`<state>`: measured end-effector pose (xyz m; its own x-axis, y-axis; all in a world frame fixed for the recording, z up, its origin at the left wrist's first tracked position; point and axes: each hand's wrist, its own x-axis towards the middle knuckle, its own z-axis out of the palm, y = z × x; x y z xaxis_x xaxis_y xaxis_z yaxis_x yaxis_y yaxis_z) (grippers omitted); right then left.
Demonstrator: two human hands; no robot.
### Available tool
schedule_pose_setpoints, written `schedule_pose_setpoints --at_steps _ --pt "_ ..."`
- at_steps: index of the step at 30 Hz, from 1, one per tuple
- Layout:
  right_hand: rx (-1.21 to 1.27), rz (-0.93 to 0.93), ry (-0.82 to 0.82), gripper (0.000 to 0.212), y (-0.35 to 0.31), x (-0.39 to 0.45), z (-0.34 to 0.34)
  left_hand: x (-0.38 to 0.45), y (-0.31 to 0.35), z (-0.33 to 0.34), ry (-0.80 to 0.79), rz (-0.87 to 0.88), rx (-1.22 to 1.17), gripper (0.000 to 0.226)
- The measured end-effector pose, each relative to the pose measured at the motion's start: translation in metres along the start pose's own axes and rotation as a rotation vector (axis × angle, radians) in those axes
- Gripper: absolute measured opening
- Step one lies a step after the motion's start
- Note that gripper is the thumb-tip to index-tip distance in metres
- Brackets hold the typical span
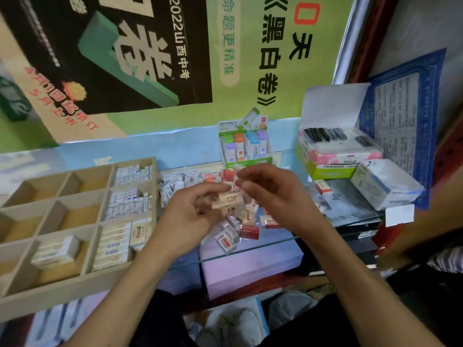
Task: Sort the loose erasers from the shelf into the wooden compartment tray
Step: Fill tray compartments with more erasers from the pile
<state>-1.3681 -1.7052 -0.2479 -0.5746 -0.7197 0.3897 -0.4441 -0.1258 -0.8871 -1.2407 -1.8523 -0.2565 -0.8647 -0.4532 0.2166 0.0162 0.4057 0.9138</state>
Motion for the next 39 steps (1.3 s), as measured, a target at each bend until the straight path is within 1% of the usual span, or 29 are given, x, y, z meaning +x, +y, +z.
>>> schedule_pose_setpoints --at_steps 1,3,6,9,11,13,15,17,20,23,24,26,28,31,35,39 --pt "-0.011 0.016 -0.041 0.015 -0.001 -0.001 0.006 -0.005 -0.003 -0.004 0.032 0.012 0.016 0.047" --pt "-0.123 0.014 -0.129 0.02 -0.002 -0.003 0.017 -0.015 -0.006 -0.014 0.089 0.036 0.046 0.046" --pt "-0.334 -0.12 -0.152 0.027 -0.009 -0.001 0.037 -0.03 -0.006 -0.028 0.165 0.041 0.051 0.046" --pt "-0.383 -0.245 -0.173 0.027 -0.018 0.0 0.062 -0.049 -0.009 -0.044 0.287 0.063 0.093 0.046" --pt "-0.407 -0.261 -0.21 0.027 -0.024 0.0 0.084 -0.065 -0.017 -0.059 0.395 0.103 0.183 0.039" --pt "-0.451 -0.251 -0.267 0.028 -0.03 0.0 0.107 -0.085 -0.027 -0.077 0.49 0.097 0.215 0.033" --pt "-0.472 -0.251 -0.313 0.029 -0.035 0.002 0.13 -0.104 -0.038 -0.094 0.594 0.071 0.261 0.022" --pt "-0.471 -0.248 -0.331 0.03 -0.039 0.004 0.153 -0.12 -0.047 -0.112 0.7 0.046 0.37 0.016" --pt "-0.439 -0.242 -0.341 0.028 -0.048 0.006 0.187 -0.137 -0.063 -0.139 0.839 -0.04 0.537 0.018" --pt "-0.408 -0.217 -0.32 0.027 -0.054 0.011 0.22 -0.147 -0.078 -0.154 0.92 -0.222 0.717 0.023" --pt "-0.415 -0.202 -0.321 0.026 -0.056 0.013 0.231 -0.149 -0.081 -0.156 0.93 -0.268 0.758 0.027" --pt "-0.464 -0.191 -0.349 0.026 -0.055 0.018 0.249 -0.15 -0.084 -0.158 0.908 -0.299 0.795 0.032" --pt "-0.511 -0.168 -0.395 0.024 -0.054 0.021 0.263 -0.15 -0.086 -0.16 0.863 -0.319 0.786 0.035" --pt "-0.523 -0.105 -0.466 0.02 -0.051 0.027 0.272 -0.15 -0.088 -0.164 0.858 -0.322 0.737 0.033" --pt "-0.636 -0.134 -0.511 0.018 -0.044 0.036 0.279 -0.149 -0.091 -0.165 0.851 -0.306 0.731 0.029" --pt "-0.671 -0.164 -0.579 0.015 -0.04 0.04 0.284 -0.15 -0.093 -0.167 0.844 -0.289 0.717 0.028"
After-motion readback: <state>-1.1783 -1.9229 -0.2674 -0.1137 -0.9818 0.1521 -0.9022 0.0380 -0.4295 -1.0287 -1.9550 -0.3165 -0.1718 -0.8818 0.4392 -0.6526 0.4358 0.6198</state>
